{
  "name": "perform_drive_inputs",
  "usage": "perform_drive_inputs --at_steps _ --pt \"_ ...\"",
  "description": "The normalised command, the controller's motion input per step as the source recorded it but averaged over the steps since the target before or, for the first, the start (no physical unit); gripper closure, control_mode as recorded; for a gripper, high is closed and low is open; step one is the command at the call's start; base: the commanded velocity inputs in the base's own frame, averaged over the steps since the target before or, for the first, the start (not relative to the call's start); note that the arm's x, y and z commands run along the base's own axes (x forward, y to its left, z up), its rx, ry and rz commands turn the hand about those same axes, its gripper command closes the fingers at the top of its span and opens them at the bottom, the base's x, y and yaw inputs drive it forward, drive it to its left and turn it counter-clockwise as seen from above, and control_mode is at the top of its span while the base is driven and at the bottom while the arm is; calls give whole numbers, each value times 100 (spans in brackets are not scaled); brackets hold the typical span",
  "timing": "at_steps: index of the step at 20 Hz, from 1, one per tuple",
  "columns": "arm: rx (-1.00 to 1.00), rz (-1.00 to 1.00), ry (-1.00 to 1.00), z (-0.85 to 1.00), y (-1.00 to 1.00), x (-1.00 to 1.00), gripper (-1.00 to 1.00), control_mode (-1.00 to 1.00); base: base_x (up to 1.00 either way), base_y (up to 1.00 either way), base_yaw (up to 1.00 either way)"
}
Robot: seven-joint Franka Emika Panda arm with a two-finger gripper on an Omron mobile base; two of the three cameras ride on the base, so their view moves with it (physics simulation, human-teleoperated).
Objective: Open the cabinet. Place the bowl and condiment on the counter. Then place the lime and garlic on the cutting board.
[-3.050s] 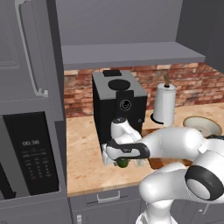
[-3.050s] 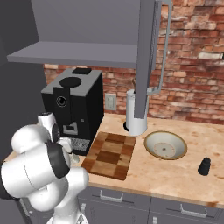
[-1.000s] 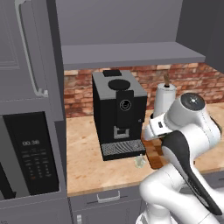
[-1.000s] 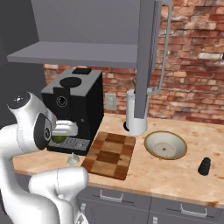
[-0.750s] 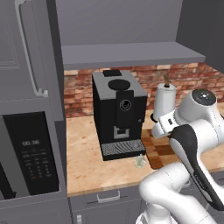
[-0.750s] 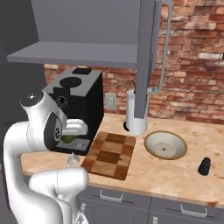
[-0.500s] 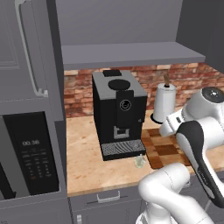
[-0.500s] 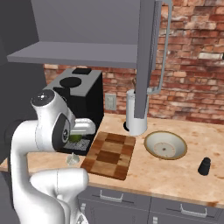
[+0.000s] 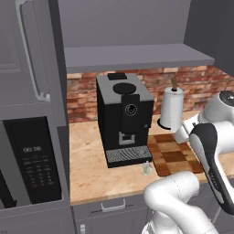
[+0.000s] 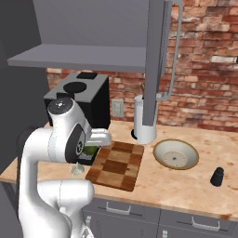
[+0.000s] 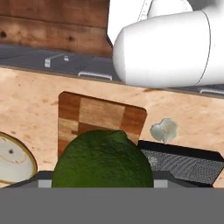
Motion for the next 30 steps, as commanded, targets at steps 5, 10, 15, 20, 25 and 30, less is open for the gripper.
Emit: perform_drive_inputs --at_steps 5,10,15,20,25,30 --pt "0 1 0 -17 -17 1 100 -100 0 0 0" --pt "0 0 1 -15 0 24 100 -100 0 0 0" --pt "0 0 0 -11 0 36 100 -100 0 0 0" --pt "0 5 4 -15 -8 27 100 -100 0 0 0" --pt "0 10 5 -19 -15 21 100 -100 0 0 0" --pt "1 10 9 -24 -7 26 100 -100 0 0 0"
